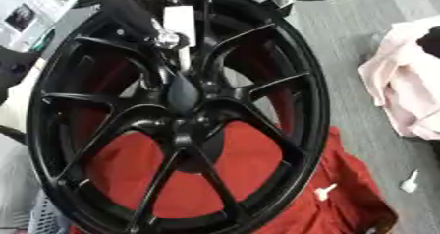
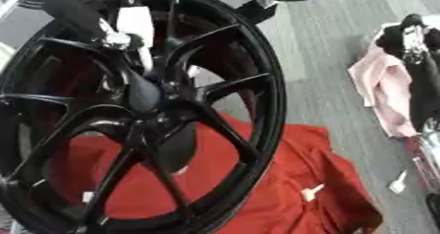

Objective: Pull the pin out of the wheel hub.

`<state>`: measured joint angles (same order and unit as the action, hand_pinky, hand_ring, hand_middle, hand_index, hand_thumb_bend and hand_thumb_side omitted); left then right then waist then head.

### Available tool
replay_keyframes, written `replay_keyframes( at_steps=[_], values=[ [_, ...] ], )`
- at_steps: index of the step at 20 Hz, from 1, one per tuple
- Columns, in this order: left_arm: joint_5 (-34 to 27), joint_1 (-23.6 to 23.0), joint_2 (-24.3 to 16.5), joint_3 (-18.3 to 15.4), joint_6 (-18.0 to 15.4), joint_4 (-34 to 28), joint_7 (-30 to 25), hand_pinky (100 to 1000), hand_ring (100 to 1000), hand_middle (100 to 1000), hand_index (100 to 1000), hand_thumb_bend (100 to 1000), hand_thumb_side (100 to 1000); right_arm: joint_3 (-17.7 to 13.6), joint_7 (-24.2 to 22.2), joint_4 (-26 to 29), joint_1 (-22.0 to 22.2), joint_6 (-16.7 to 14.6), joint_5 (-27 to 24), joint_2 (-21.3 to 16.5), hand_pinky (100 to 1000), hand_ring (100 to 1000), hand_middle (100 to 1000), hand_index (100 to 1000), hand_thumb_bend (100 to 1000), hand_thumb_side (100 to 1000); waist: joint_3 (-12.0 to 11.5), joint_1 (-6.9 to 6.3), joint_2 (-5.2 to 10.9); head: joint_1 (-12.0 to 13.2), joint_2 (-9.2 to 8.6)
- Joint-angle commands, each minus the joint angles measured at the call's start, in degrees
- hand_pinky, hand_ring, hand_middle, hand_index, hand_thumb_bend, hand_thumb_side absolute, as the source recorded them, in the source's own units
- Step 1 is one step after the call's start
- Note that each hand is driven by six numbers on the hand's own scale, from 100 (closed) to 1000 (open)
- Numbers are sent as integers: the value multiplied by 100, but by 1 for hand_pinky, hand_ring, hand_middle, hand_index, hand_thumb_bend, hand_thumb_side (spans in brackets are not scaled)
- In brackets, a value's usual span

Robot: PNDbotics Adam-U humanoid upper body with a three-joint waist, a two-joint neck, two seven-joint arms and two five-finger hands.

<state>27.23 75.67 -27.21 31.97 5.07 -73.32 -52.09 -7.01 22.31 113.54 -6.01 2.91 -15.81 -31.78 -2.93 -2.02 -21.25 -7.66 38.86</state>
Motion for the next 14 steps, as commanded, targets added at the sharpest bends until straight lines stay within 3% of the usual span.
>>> replay_keyframes(
  at_steps=[1,4,7,10,14],
  values=[
    [-92,141,-62,-180,107,-131,12,816,696,558,767,162,576,-19,-1,105,-20,18,-31,-62,818,684,558,600,100,701,1,21,91,17,-70],
    [-150,145,-58,-218,210,-175,13,782,617,480,710,100,505,-24,4,105,-18,17,-33,-59,818,684,558,600,100,701,-1,24,93,24,-60],
    [-215,140,-48,-244,339,-201,51,738,545,409,666,100,415,-24,4,105,-18,15,-35,-56,819,685,559,600,100,703,-2,29,97,29,-54],
    [-304,137,-50,-265,476,-232,96,714,504,355,617,100,314,-27,7,105,-12,19,-38,-43,819,685,559,601,100,707,-7,32,100,31,-46],
    [-393,133,-54,-313,660,-285,249,685,474,311,557,100,266,-27,11,105,-5,28,-44,-27,820,685,559,601,100,714,-17,38,102,28,-49]
  ],
)
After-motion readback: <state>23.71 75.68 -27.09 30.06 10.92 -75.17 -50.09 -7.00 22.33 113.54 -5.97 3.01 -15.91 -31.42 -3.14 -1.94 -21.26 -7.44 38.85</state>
